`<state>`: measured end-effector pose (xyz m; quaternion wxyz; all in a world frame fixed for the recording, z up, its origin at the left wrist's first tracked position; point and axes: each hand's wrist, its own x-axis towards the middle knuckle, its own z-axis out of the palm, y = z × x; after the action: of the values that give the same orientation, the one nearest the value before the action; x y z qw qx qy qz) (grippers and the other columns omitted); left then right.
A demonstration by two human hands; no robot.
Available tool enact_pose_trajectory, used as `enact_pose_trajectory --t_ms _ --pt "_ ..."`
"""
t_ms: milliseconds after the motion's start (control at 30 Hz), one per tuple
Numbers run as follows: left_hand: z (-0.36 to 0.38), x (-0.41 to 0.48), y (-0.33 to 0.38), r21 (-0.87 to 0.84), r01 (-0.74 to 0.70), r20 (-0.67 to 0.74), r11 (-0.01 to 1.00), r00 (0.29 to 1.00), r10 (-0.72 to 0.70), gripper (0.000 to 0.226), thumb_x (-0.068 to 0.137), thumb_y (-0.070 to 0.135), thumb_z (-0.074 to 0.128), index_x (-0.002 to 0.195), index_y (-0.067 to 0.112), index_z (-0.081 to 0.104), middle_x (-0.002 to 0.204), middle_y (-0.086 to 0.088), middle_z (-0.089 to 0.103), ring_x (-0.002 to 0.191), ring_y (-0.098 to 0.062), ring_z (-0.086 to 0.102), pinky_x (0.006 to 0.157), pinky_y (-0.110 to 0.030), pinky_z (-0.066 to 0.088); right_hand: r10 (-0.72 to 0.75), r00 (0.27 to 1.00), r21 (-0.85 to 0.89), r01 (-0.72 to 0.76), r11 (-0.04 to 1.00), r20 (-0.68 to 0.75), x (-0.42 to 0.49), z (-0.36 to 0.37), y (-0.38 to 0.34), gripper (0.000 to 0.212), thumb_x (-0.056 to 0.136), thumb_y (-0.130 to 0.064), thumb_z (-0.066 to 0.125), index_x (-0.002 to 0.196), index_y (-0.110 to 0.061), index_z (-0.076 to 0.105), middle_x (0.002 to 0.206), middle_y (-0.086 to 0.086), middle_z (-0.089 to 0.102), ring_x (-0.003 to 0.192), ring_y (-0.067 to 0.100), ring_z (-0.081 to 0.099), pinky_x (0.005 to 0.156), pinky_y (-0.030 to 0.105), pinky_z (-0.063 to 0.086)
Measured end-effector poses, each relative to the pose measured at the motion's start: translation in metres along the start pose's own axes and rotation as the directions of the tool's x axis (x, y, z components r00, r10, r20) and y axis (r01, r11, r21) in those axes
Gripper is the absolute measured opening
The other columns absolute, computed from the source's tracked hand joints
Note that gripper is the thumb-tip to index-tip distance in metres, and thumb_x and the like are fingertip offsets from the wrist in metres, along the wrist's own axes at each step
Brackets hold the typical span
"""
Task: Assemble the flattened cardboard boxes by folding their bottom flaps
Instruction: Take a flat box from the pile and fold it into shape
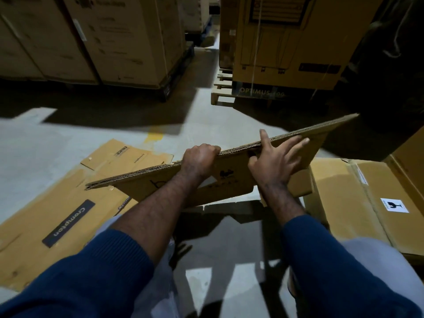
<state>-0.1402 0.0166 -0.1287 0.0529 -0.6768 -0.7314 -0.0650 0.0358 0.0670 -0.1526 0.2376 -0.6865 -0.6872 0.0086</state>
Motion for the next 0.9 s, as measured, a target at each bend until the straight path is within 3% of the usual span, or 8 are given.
enact_pose_trajectory --t_ms 167,233,333,400,567,733,833,900 --pt "-0.02 -0.003 -0.017 -0.089 0.028 0.046 0.996 0.999 -0.024 0.02 0.085 0.004 0.061 0.095 0.021 0.063 0.093 -0.005 0.067 0.087 -0.03 0.065 0.068 -0.035 0.049 -0.101 0.98 0.064 0.113 0.992 -0.171 0.004 -0.013 -0.009 0.095 0.079 -0.023 0.075 0.155 -0.05 0.027 0.168 0.024 -0.007 0.152 0.053 -0.004 0.108 0.069 0.04" --pt "-0.025 -0.004 -0.023 -0.094 0.034 0.055 0.995 0.998 -0.029 0.019 0.086 0.005 0.063 0.097 0.021 0.065 0.094 -0.004 0.067 0.088 -0.027 0.064 0.07 -0.034 0.051 -0.177 0.967 0.1 0.197 0.975 -0.185 0.008 -0.021 -0.012 0.092 0.078 -0.02 0.079 0.153 -0.046 0.034 0.169 0.017 0.004 0.153 0.048 -0.002 0.101 0.067 0.048" --pt "-0.028 -0.007 -0.033 -0.072 0.011 0.065 0.997 0.998 -0.007 0.019 0.087 0.002 0.061 0.091 0.021 0.061 0.087 -0.003 0.06 0.086 -0.026 0.063 0.066 -0.033 0.045 -0.35 0.935 0.126 0.354 0.927 -0.054 0.023 -0.03 -0.01 0.074 0.078 -0.018 0.08 0.144 -0.037 0.052 0.154 0.006 0.041 0.149 0.038 0.019 0.092 0.062 0.055" --pt "-0.029 -0.01 -0.039 -0.044 -0.002 0.068 0.999 0.998 0.005 0.023 0.086 0.001 0.059 0.086 0.024 0.057 0.087 -0.005 0.061 0.086 -0.029 0.063 0.065 -0.034 0.042 -0.442 0.891 0.133 0.428 0.894 0.101 0.034 -0.036 -0.011 0.066 0.082 -0.022 0.078 0.142 -0.038 0.053 0.138 -0.002 0.058 0.133 0.03 0.036 0.09 0.053 0.053" --pt "-0.037 -0.02 -0.054 0.066 0.028 0.029 0.997 0.999 -0.03 0.025 0.09 0.001 0.06 0.1 0.023 0.064 0.089 -0.003 0.06 0.079 -0.024 0.056 0.065 -0.034 0.039 -0.536 0.72 0.027 0.586 0.81 0.441 0.031 -0.038 -0.049 0.066 0.094 -0.046 0.067 0.151 -0.049 0.034 0.133 0.0 0.059 0.128 0.027 0.043 0.097 0.049 0.048" --pt "-0.051 -0.041 -0.113 0.101 0.171 -0.043 0.98 0.985 -0.167 0.03 0.092 0.003 0.062 0.108 0.029 0.064 0.098 -0.003 0.067 0.087 -0.026 0.063 0.068 -0.034 0.048 -0.66 0.66 0.086 0.681 0.728 0.36 0.017 -0.025 -0.12 0.047 0.097 -0.041 0.064 0.142 -0.044 0.051 0.123 0.003 0.062 0.12 0.028 0.047 0.088 0.043 0.049" --pt "-0.058 -0.062 -0.17 0.085 0.274 -0.04 0.958 0.962 -0.272 0.031 0.092 0.009 0.063 0.115 0.031 0.066 0.104 -0.005 0.068 0.097 -0.03 0.067 0.071 -0.034 0.048 -0.75 0.564 0.151 0.756 0.637 0.345 0.013 -0.007 -0.183 0.033 0.095 -0.031 0.07 0.127 -0.04 0.064 0.111 0.003 0.066 0.11 0.027 0.055 0.087 0.037 0.051" --pt "-0.056 -0.077 -0.21 0.063 0.346 -0.022 0.936 0.938 -0.346 0.033 0.091 0.012 0.066 0.12 0.029 0.067 0.109 -0.005 0.069 0.1 -0.03 0.067 0.075 -0.034 0.053 -0.781 0.492 0.198 0.782 0.591 0.386 0.007 0.009 -0.232 0.028 0.094 -0.029 0.07 0.12 -0.04 0.066 0.106 0.001 0.066 0.105 0.025 0.057 0.089 0.041 0.055"
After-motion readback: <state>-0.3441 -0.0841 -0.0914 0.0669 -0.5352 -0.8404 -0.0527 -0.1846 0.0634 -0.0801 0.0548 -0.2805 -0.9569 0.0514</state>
